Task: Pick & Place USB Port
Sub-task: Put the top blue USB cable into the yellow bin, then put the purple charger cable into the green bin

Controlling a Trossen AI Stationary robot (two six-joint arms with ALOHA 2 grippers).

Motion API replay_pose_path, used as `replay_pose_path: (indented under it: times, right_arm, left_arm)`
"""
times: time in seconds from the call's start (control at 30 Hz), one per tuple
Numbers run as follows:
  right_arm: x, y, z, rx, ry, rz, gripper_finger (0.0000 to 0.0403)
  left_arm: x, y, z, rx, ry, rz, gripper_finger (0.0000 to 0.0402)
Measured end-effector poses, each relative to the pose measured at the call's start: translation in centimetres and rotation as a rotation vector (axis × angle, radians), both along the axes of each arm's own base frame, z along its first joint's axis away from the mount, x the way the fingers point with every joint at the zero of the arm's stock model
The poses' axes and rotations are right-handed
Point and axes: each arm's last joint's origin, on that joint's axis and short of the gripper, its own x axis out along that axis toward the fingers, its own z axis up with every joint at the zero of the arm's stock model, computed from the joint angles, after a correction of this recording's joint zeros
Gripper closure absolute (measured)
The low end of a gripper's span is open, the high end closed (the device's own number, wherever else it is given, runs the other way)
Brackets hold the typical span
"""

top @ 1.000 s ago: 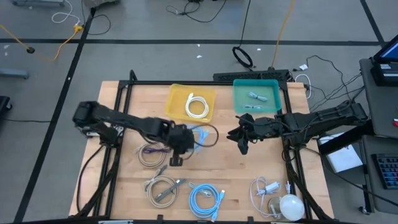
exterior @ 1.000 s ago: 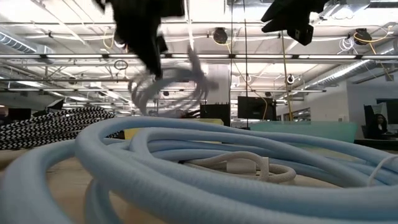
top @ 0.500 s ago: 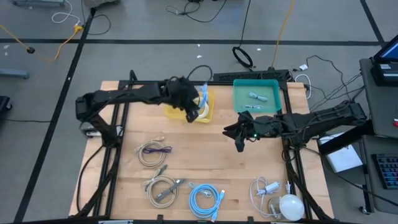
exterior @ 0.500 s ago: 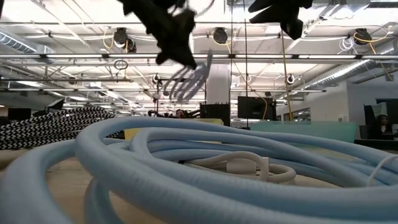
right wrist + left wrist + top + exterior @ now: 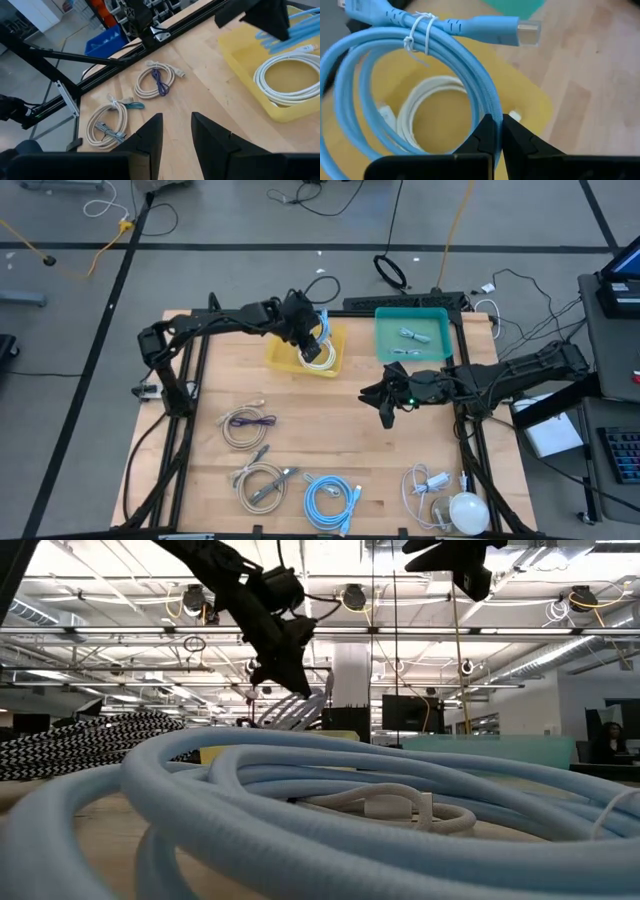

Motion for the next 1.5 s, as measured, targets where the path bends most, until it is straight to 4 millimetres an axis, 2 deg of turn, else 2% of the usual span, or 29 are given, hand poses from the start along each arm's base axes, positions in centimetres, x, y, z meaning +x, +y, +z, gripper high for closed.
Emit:
replay_pose_path:
  times: [0.17,0.33,0.57,0.9,1.23,1.37,1.5]
  right_arm:
    - [0.0,0.0,0.0,0.0,0.0,0.0,0.031]
    - [0.0,-0.1,0.0,-0.01,-0.002,-0.022,0.031]
    - [0.0,-0.1,0.0,-0.025,-0.003,-0.037,0.031]
    - [0.0,-0.2,0.0,-0.027,-0.004,-0.045,0.031]
    - [0.0,-0.2,0.0,-0.028,-0.004,-0.045,0.031]
    - [0.0,-0.2,0.0,-0.029,-0.004,-0.045,0.031]
    - [0.0,-0.2,0.0,-0.029,-0.004,-0.045,0.031]
  left_arm:
    - [0.0,-1.5,-1.1,-0.038,0.099,-0.039,0.039]
    - [-0.9,-2.6,-3.4,-0.035,0.217,-0.024,0.039]
    - [-1.7,-3.0,-6.1,-0.05,0.224,-0.001,0.039]
    - [-2.4,-2.4,-6.4,-0.062,0.267,0.048,0.039]
    - [-2.5,-2.5,-5.4,-0.087,0.217,0.063,0.0309]
    - [-2.8,-2.5,-5.5,-0.105,0.242,0.086,0.029]
    - [-3.4,-2.8,-4.1,-0.087,0.221,0.079,0.0285]
